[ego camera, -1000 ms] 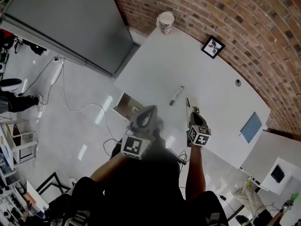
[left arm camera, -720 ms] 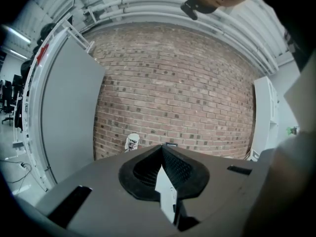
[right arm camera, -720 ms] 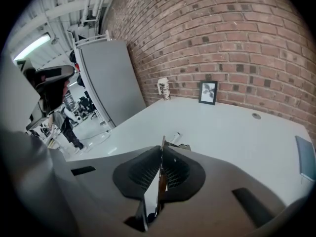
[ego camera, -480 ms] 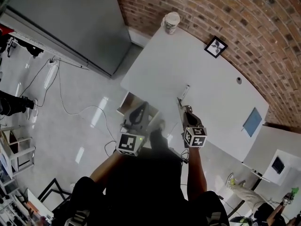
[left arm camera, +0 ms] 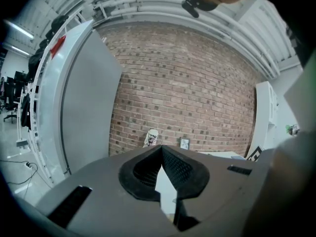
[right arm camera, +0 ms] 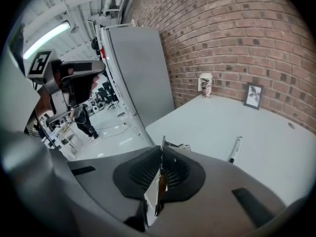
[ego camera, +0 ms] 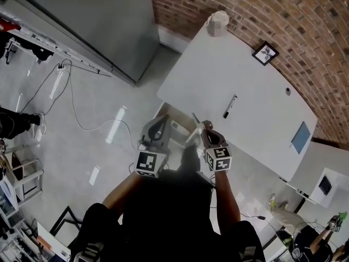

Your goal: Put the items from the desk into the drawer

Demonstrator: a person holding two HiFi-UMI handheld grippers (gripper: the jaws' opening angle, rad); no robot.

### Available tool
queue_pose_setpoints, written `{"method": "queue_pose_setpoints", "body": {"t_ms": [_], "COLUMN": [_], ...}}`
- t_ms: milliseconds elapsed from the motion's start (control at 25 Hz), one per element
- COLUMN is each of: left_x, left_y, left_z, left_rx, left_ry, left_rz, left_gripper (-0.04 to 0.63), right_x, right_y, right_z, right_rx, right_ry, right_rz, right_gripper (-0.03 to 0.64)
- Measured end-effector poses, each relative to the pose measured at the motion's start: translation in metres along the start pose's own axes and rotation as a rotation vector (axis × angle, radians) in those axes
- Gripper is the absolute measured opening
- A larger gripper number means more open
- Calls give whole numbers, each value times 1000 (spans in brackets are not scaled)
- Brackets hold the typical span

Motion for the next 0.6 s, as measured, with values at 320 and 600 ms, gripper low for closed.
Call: {"method": "queue_pose_setpoints", "body": {"t_ms": [320, 600], "left_x": [-42, -64], "left_y": [-11, -24], "left_z": [16, 16], "left_rx": [-16, -40], "left_ry": [-12, -42], "left_rz": [17, 20], "left_gripper": [2, 2], "right_x": [-59, -82], "right_y": [-20, -57], "right_z": [-48, -92], "right_rx": [-60, -116], "right_ry": [74, 95], "right_rz": [100, 141], "right_gripper": [11, 11]}}
Point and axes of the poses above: the fingertips, and each gripper's own axes: z backward along the fingers, x to its right, y out of its top, the point moved 9 cm from there along z, backward along the fingers, and after that the axes turned 3 degrees about -y, right-handed, at the moved point
